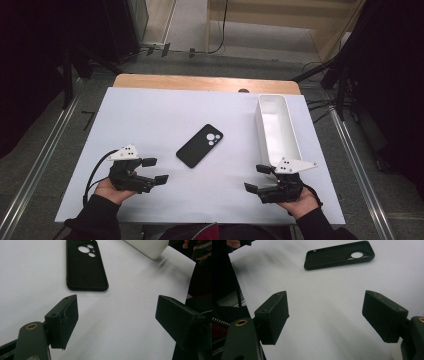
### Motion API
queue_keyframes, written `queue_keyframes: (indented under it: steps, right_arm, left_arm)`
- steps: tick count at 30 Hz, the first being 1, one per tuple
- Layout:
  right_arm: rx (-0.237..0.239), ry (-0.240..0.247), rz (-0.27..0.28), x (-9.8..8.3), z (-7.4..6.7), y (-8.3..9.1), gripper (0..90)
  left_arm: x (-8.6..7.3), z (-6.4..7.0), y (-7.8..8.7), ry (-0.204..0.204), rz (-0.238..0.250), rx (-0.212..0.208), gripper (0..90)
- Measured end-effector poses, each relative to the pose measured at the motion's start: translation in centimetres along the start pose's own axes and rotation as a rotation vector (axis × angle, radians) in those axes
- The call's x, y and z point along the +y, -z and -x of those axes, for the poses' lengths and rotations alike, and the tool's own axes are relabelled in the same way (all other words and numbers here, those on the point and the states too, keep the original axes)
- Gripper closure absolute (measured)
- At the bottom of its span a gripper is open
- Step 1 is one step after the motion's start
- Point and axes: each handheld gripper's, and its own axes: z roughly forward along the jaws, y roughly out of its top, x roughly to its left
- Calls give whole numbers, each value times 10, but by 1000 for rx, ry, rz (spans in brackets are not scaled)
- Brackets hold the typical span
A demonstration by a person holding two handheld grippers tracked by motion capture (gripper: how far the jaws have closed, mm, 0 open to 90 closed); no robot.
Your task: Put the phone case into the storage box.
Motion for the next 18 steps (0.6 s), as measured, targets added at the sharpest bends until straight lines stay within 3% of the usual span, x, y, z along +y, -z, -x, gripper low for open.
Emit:
queue_keyframes:
  steps: [18]
  right_arm:
    - [3,-5,4,0,-1,0,199]
  left_arm:
    - [-1,-1,1,2,1,-4,188]
